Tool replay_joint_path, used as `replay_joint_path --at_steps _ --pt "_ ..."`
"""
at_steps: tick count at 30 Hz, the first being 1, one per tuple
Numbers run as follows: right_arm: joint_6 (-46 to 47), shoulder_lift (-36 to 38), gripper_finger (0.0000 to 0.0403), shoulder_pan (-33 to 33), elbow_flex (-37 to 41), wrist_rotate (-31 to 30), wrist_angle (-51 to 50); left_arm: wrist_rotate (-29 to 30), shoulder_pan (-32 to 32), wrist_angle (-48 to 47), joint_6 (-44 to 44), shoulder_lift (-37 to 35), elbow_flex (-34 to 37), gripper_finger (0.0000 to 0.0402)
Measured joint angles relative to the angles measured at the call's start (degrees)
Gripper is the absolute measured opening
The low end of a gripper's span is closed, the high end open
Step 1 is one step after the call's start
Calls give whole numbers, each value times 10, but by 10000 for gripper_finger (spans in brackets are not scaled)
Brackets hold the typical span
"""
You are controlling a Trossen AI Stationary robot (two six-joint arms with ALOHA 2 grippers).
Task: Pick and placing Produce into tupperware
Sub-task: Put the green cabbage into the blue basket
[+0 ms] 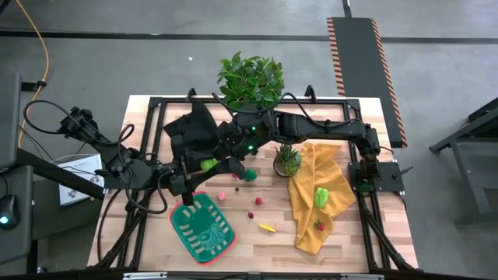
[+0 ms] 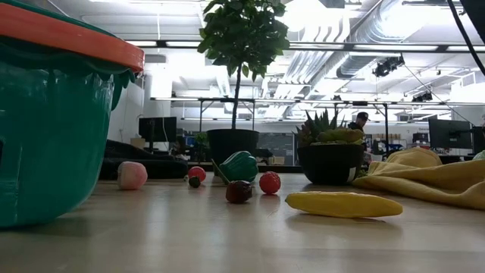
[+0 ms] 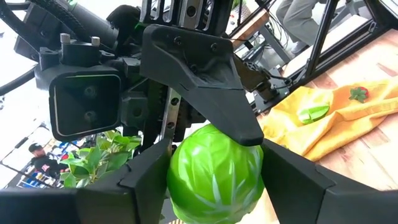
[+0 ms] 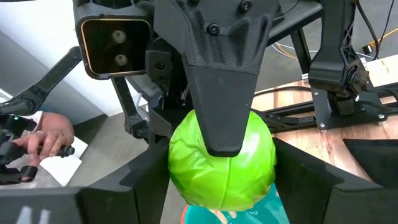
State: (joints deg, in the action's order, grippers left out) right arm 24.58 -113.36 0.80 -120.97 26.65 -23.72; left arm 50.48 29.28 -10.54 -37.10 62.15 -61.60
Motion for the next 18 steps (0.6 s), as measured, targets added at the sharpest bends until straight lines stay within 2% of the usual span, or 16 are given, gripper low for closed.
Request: replay_joint_path --at_steps 9,18 --pt "0 0 232 0 0 0 6 0 0 1 -2 0 0 204" --pt "2 0 232 0 0 0 8 0 0 1 0 0 0 220"
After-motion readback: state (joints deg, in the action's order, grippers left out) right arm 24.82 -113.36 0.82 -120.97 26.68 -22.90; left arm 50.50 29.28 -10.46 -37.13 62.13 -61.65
